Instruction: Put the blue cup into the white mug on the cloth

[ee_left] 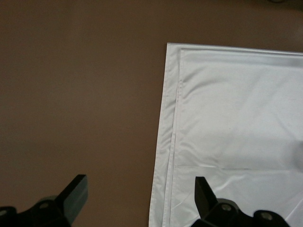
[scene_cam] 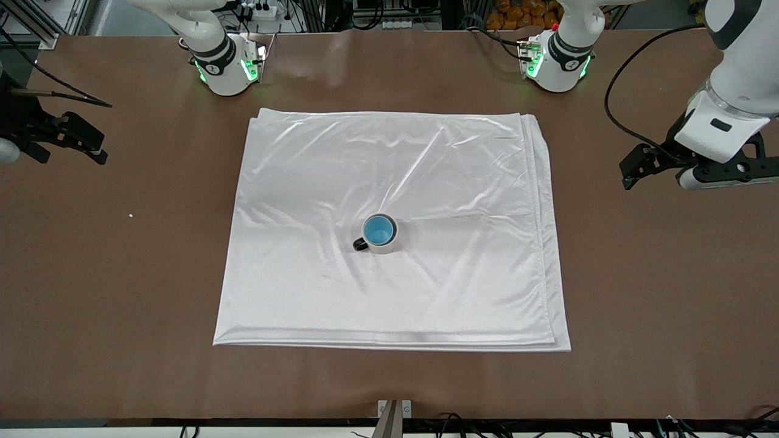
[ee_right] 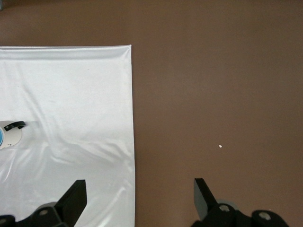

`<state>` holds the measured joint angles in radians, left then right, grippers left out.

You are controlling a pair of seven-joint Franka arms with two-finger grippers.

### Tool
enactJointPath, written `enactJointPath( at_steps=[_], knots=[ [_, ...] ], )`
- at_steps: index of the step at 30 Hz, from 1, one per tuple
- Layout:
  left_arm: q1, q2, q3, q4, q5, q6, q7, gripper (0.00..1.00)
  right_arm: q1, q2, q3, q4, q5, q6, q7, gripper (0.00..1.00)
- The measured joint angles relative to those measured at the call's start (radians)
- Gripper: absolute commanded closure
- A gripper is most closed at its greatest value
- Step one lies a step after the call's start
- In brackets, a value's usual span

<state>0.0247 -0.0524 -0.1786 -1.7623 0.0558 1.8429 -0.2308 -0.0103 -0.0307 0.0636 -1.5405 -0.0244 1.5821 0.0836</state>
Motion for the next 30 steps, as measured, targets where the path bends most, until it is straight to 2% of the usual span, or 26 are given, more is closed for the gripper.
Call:
enactJointPath(
  at_steps=[18, 30],
  knots=[
    [0.015, -0.022, 0.001, 0.017, 0.000, -0.068, 0.006, 0.00, 0.001, 0.003, 0.000, 0.000, 0.000, 0.005, 0.000, 0.00],
    [0.016, -0.026, 0.001, 0.083, -0.003, -0.175, 0.116, 0.00, 0.001, 0.003, 0.000, 0.000, 0.000, 0.005, 0.000, 0.00]
  ],
)
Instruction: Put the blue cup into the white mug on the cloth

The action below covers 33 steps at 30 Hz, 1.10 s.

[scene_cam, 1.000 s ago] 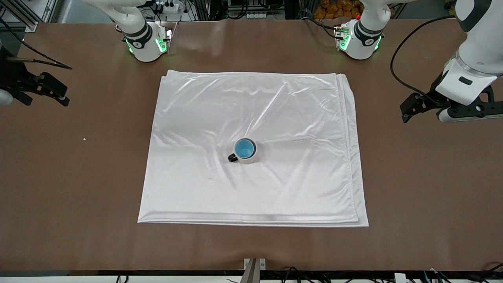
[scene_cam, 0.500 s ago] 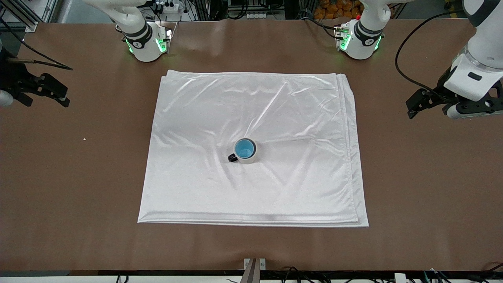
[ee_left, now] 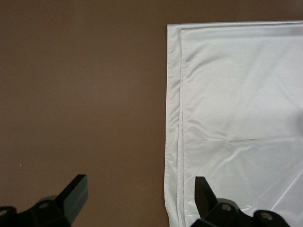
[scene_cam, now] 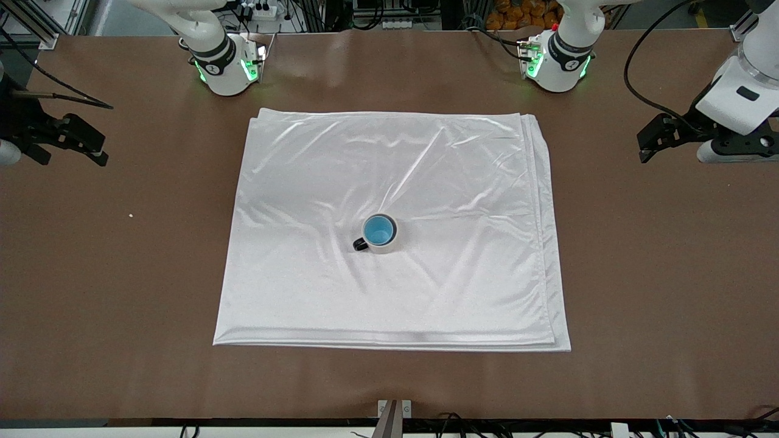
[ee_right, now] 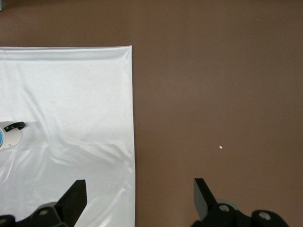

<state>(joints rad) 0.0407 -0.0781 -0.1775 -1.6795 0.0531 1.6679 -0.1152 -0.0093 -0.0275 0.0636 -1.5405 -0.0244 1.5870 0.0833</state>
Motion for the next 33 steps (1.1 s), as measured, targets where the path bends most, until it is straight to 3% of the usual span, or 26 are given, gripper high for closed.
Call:
enactJointPath(
  at_steps=[13, 33],
  knots=[
    [0.055, 0.000, 0.001, 0.001, -0.054, -0.002, 0.078, 0.00, 0.000, 0.000, 0.000, 0.000, 0.000, 0.000, 0.000, 0.00],
    [0.055, 0.000, -0.010, 0.026, -0.054, -0.002, 0.078, 0.00, 0.000, 0.000, 0.000, 0.000, 0.000, 0.000, 0.000, 0.00]
  ],
)
